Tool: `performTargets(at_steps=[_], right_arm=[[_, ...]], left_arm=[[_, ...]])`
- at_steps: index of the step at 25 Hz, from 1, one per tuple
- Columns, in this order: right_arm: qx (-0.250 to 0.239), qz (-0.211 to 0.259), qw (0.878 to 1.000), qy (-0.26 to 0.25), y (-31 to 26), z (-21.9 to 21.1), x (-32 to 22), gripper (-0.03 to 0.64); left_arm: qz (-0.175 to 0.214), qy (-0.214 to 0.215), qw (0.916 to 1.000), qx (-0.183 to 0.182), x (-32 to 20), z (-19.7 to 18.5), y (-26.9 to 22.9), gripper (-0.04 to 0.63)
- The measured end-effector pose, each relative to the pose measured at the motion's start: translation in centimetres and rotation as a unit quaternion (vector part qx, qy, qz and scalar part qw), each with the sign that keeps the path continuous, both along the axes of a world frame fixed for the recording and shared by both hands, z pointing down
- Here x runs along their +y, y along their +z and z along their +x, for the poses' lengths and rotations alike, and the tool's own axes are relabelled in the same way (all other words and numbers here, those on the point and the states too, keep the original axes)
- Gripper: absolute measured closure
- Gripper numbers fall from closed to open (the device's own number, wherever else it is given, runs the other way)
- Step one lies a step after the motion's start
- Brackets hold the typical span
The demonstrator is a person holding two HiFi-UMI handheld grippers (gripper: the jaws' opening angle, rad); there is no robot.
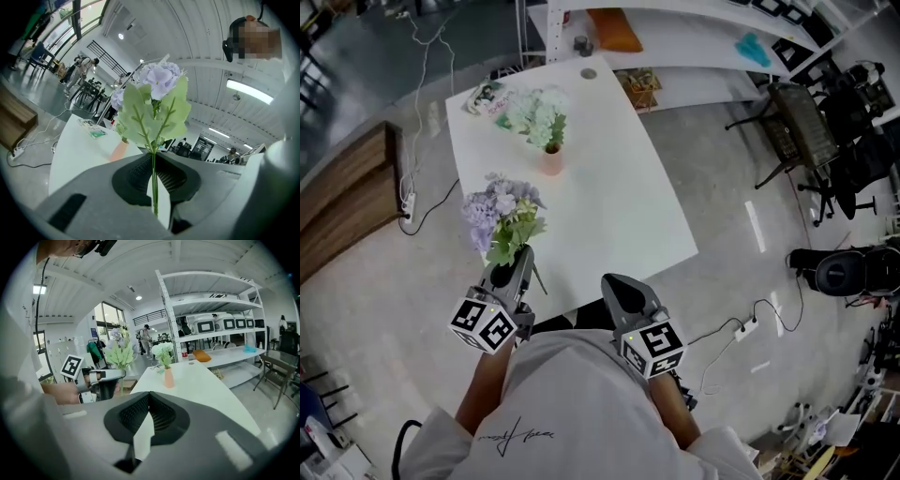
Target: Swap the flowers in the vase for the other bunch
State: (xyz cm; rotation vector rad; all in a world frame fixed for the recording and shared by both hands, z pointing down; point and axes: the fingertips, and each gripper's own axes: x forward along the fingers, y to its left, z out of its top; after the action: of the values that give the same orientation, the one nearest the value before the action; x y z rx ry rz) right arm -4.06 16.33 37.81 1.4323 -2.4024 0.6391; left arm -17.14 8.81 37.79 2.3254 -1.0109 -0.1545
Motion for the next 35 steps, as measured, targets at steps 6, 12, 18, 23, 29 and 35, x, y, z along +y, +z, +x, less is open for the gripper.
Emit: performTargets(at_steps=[6, 12, 18, 23, 29, 35], right_arm=[[-0.004, 0.006, 0.999, -0.038, -0.1, 0.7, -5.0, 0.609], [-0.014, 0.007, 0.998, -0.067, 0.0, 2.5, -7.4, 0.609], [-0.021, 0.012, 0.996, -0.088, 0.1, 4.2, -9.8, 0.609], [-0.028, 0.021, 0.994, -0.101, 0.1, 6.1, -12.3, 0.609], [-0.029, 0.029, 0.992, -0.122, 0.8, 7.7, -15.1, 0.609], [-0.019, 0.044, 0.987, -0.155, 1.1, 7.8, -18.2, 0.609]], left_arm=[[-0.003, -0.036, 0.9993, 0.001, -3.5, 0.2, 0.0, 0.575], [-0.004, -0.072, 0.9974, -0.009, -4.6, 1.0, -0.3, 0.575], [-0.004, -0.100, 0.9949, -0.015, -5.7, 1.9, -0.7, 0.575], [-0.003, -0.123, 0.9921, -0.022, -6.4, 2.7, -1.0, 0.575], [-0.003, -0.161, 0.9864, -0.031, -6.9, 2.7, -0.7, 0.575], [-0.001, -0.191, 0.9810, -0.031, -7.6, 2.7, -0.4, 0.575]])
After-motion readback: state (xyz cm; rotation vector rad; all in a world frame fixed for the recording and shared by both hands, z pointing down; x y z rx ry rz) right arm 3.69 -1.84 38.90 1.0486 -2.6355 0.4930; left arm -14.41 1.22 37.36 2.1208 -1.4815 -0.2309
